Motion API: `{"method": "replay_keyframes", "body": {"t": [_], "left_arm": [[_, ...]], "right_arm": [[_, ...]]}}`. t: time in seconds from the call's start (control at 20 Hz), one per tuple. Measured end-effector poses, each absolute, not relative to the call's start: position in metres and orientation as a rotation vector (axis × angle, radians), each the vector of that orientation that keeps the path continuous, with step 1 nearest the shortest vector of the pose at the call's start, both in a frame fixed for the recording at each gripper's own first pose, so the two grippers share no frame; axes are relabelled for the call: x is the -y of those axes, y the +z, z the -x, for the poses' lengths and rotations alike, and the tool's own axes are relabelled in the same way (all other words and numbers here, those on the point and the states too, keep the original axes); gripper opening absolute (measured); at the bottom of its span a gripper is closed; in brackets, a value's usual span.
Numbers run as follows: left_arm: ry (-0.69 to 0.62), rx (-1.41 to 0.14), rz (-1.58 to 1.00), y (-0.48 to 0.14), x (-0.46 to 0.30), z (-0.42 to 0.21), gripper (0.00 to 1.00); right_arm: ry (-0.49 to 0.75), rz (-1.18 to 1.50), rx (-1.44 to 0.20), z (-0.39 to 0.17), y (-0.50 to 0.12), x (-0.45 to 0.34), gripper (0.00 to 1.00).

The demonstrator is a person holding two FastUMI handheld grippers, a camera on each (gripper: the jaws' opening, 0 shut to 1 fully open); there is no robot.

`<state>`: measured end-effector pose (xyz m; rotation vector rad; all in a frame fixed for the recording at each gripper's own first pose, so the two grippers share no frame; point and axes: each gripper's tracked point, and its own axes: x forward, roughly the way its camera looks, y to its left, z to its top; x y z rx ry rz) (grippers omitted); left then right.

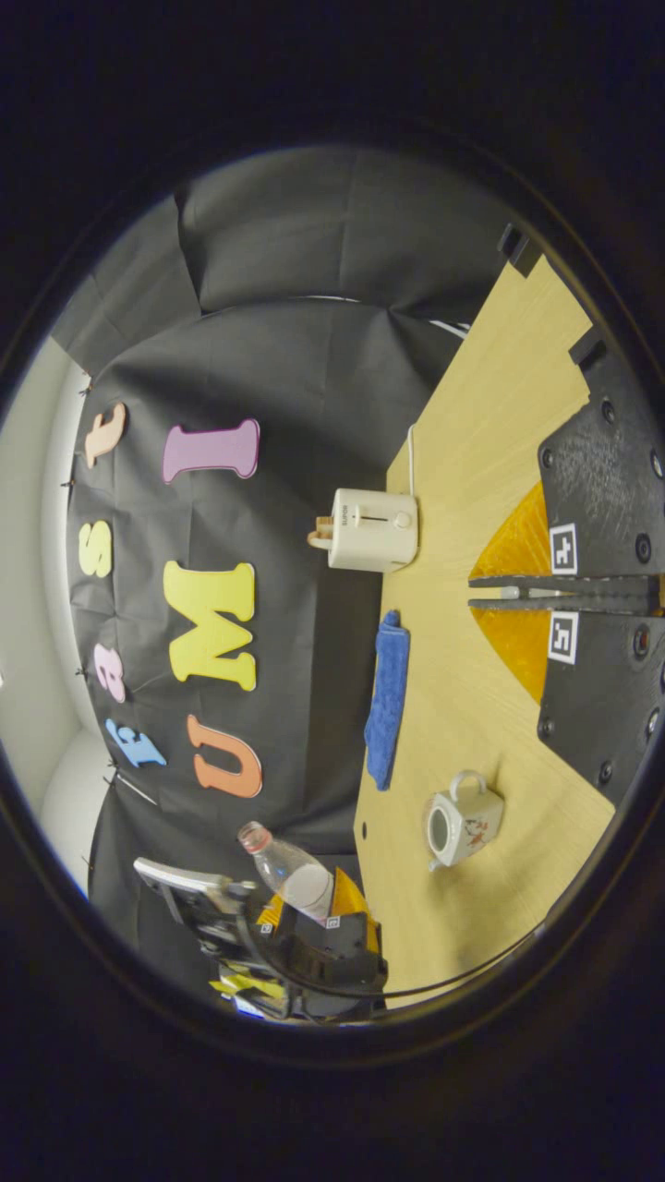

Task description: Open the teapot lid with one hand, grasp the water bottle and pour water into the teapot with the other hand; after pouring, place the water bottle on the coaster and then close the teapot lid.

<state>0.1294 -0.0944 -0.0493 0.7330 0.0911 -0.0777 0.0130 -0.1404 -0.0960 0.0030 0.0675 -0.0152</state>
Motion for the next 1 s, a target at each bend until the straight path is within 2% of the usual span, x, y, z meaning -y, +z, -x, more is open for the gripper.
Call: {"method": "replay_keyframes", "body": {"t": [0.3,0.55,1.0], "left_arm": [[-0.174,-0.093,-0.291,-0.067,0.122,-0.145,0.77],[-0.186,-0.069,0.018,-0.078,0.13,-0.163,0.77],[-0.178,-0.062,0.071,-0.091,0.13,-0.186,0.79]], "right_arm": [[-0.02,0.009,-0.047,-0.007,-0.087,0.137,0.0],[-0.034,0.03,-0.038,-0.007,-0.085,0.14,0.0],[-0.022,0.054,-0.041,-0.007,-0.082,0.135,0.0]]}}
